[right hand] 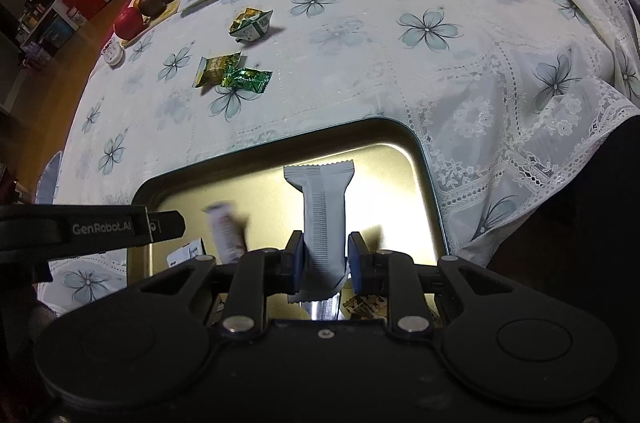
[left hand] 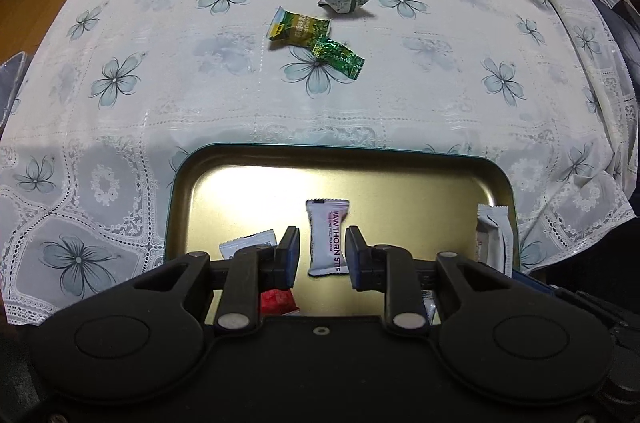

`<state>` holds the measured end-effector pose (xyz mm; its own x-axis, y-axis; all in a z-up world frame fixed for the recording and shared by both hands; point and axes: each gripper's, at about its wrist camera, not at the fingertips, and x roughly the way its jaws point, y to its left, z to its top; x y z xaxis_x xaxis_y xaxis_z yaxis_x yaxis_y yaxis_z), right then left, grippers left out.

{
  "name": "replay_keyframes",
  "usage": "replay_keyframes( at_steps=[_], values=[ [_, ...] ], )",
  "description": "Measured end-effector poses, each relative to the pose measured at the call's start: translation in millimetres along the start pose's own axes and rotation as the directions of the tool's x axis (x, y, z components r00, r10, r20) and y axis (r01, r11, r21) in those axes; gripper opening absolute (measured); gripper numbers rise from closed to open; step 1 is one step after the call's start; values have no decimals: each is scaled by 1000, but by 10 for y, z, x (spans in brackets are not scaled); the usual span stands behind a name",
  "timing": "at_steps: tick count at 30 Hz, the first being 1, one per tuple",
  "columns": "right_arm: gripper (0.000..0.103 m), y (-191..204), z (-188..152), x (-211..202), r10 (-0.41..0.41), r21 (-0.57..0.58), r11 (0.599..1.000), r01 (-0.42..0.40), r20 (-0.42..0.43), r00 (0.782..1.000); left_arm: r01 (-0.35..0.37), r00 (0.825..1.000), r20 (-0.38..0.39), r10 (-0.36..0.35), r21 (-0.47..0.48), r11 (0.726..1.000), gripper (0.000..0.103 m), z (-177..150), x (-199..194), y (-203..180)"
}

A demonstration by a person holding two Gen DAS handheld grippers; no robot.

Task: Organize snacks
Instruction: 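Open the left tool to drop the Hawthorn packet while the right tool releases the white bar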

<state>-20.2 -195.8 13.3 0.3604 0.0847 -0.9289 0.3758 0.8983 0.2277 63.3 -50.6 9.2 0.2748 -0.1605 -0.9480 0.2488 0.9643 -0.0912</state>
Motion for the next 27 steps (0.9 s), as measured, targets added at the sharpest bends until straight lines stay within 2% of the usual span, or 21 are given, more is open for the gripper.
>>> replay_keyframes(
  at_steps=[11, 21, 26, 27],
  values=[
    [25, 25, 6, 49, -11, -7, 1000, 11, -11, 1000, -85, 996, -26, 85, -16, 996, 35, -254, 64, 52],
    [25, 92, 80, 35, -25, -21, 999, 25, 27, 999, -105, 994, -41, 104, -28, 994, 35, -370, 95, 115],
    [39, 116, 150, -4, -12, -10, 1000, 12, 45, 999, -112, 993, -44, 111, -31, 993, 35, -385, 107, 139],
    [39, 119, 155, -6, -8, -9, 1000, 9, 44, 999, -113, 993, -45, 112, -31, 993, 35, -389, 111, 146]
  ],
)
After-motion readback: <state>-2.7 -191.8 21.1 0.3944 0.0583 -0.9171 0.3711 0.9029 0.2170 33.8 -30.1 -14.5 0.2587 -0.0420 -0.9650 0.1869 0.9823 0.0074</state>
